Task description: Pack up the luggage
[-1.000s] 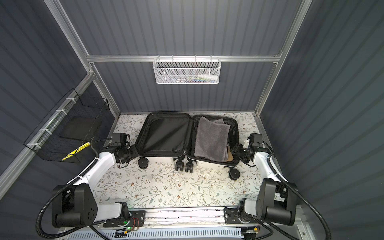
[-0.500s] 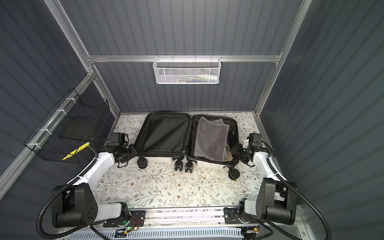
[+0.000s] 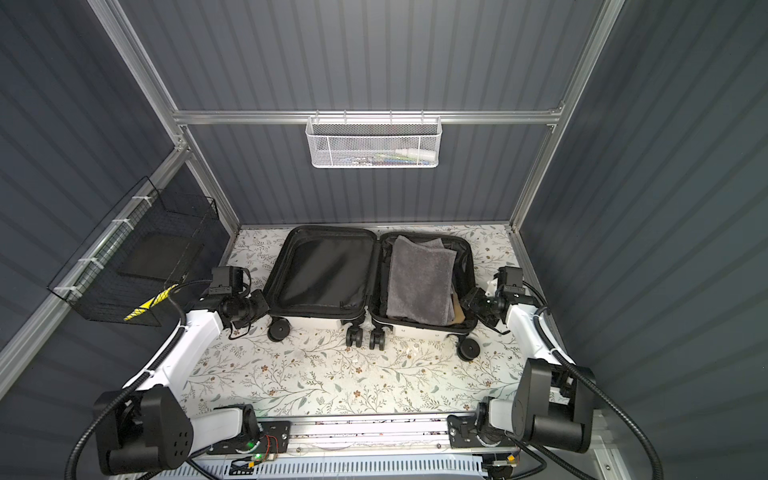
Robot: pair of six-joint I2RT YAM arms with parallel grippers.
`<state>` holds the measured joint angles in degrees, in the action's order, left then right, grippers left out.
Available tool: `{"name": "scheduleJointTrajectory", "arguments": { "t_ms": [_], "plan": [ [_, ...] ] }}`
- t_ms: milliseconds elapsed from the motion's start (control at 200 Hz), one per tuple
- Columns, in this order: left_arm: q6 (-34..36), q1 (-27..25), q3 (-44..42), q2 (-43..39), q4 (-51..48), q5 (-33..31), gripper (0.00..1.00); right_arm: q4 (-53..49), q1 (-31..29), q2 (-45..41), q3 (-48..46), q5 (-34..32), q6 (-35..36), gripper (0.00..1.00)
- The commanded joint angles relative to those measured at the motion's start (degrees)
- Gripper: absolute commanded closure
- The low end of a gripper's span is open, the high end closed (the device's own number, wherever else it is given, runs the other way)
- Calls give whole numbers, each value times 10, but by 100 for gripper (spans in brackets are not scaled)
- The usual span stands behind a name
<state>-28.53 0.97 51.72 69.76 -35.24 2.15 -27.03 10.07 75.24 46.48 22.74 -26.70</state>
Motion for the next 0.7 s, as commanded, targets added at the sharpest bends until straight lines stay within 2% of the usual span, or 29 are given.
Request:
{"name": "scheduleJointTrajectory", "arguments": {
  "t_ms": [0, 120, 205, 575, 695],
  "plan": [
    [50, -2, 42, -39, -22, 33, 100, 0, -8, -17, -5, 31, 4, 42],
    [49, -2, 57, -58, -32, 49, 100, 0, -9, -22, -11, 33, 5, 47],
    [47, -2, 68, -70, -33, 59, 100, 0, -9, -24, -15, 33, 5, 54],
    [37, -3, 129, -98, -48, 95, 100, 2, -10, -26, -20, 38, 7, 100],
    [30, -3, 142, -109, -51, 106, 100, 5, -15, -24, -20, 39, 6, 100]
  ]
}}
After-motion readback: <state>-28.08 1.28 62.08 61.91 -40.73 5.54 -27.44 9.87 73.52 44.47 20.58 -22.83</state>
